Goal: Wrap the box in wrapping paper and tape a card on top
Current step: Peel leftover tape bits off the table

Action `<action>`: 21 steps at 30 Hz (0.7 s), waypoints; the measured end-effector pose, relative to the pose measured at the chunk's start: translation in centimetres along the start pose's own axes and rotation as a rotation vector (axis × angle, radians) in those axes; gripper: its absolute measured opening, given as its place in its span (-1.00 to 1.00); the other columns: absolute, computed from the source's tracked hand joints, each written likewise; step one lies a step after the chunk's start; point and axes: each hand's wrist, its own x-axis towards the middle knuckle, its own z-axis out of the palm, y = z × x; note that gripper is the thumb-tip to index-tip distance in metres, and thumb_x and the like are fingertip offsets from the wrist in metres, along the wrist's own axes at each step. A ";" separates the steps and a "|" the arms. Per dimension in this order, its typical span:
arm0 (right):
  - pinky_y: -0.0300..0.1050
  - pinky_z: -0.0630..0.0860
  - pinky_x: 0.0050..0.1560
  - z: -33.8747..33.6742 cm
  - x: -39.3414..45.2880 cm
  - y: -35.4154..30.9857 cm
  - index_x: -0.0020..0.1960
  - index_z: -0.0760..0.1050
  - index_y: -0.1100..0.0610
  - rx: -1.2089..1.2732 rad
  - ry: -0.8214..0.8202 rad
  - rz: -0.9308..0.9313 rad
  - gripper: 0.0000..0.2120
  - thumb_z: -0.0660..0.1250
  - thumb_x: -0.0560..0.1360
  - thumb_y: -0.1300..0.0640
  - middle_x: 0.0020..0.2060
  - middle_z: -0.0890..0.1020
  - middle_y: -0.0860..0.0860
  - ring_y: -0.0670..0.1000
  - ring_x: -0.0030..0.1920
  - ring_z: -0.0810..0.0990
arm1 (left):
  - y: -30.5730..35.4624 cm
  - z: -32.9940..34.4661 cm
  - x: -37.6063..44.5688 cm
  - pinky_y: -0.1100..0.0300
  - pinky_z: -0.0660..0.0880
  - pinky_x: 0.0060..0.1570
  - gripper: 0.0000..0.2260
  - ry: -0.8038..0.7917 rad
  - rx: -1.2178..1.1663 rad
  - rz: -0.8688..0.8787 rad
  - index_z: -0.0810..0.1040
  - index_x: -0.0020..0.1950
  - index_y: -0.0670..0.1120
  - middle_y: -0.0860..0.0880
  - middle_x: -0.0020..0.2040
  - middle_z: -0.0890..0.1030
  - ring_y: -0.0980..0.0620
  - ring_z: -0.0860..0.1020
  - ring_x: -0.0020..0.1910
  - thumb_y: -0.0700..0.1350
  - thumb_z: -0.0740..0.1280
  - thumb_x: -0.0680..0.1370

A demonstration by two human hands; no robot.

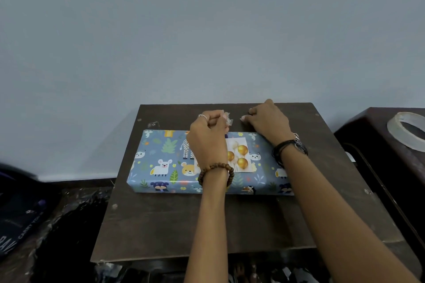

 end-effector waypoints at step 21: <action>-0.11 0.27 -0.13 0.0 -0.1 0.4 0.06 0.41 0.35 0.096 0.271 0.062 -0.82 0.07 0.58 0.29 0.02 0.50 0.23 0.24 0.02 0.49 | -0.3 0.1 -0.1 0.30 0.58 -0.18 -0.90 -0.032 -0.004 0.014 0.61 0.00 -0.19 -0.07 -0.20 0.65 0.21 0.59 -0.34 -0.24 0.34 0.51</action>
